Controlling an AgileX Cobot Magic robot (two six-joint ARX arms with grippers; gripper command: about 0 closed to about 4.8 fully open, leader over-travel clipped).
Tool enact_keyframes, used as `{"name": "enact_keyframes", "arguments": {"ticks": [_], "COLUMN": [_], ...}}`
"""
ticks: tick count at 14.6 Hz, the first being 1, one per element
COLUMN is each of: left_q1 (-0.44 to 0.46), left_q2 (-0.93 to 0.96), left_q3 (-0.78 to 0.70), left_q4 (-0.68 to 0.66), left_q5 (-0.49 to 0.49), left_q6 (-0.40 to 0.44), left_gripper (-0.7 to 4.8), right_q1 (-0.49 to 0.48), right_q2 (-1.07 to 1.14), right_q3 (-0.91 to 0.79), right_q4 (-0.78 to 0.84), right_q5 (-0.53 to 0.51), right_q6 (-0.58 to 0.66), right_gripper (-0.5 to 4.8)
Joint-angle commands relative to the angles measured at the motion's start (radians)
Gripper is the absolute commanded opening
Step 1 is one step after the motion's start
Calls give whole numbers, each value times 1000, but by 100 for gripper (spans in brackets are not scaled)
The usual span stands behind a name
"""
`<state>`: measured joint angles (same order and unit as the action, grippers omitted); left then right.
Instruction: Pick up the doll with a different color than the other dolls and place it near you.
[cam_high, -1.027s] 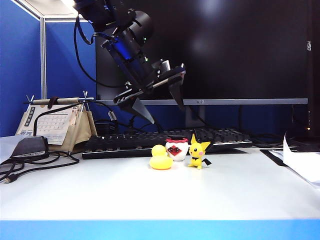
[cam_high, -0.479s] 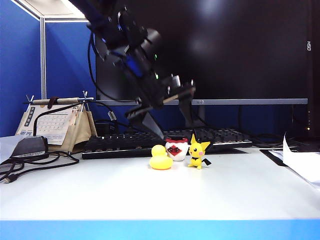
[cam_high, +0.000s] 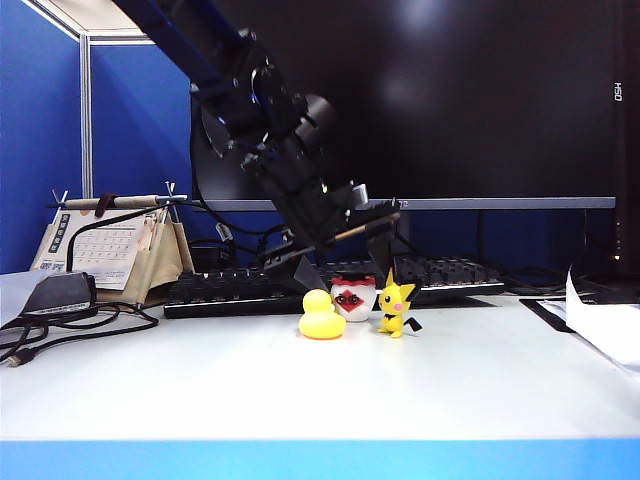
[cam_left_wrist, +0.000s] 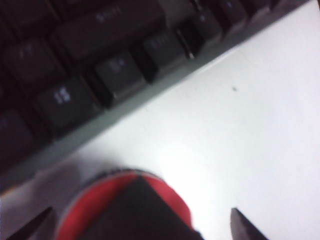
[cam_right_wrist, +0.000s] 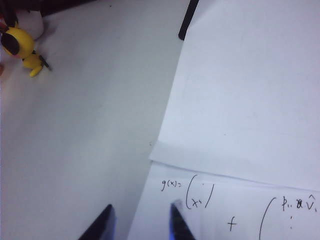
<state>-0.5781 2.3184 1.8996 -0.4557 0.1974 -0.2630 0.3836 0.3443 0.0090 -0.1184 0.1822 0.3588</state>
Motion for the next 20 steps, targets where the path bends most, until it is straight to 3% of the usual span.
{"name": "enact_keyframes", "arguments": {"ticks": [1, 11, 17, 20], "left_q1": [-1, 0, -1, -2], "left_q2": [17, 53, 52, 52], "left_q3": [31, 47, 46, 46], "left_q4": [11, -18, -14, -14], "left_q5": [-21, -36, 9, 10], "left_q6": [-6, 2, 5, 6], "left_gripper": [479, 479, 187, 93], "right_q1": [0, 0, 0, 0], "right_q2": [-1, -1, -1, -1], "right_q3": [-3, -3, -3, -3], "right_q4": [18, 18, 18, 18], "right_q5": [-1, -1, -1, -1], "right_q6": [4, 4, 4, 4], "right_gripper": [144, 144, 144, 144]}}
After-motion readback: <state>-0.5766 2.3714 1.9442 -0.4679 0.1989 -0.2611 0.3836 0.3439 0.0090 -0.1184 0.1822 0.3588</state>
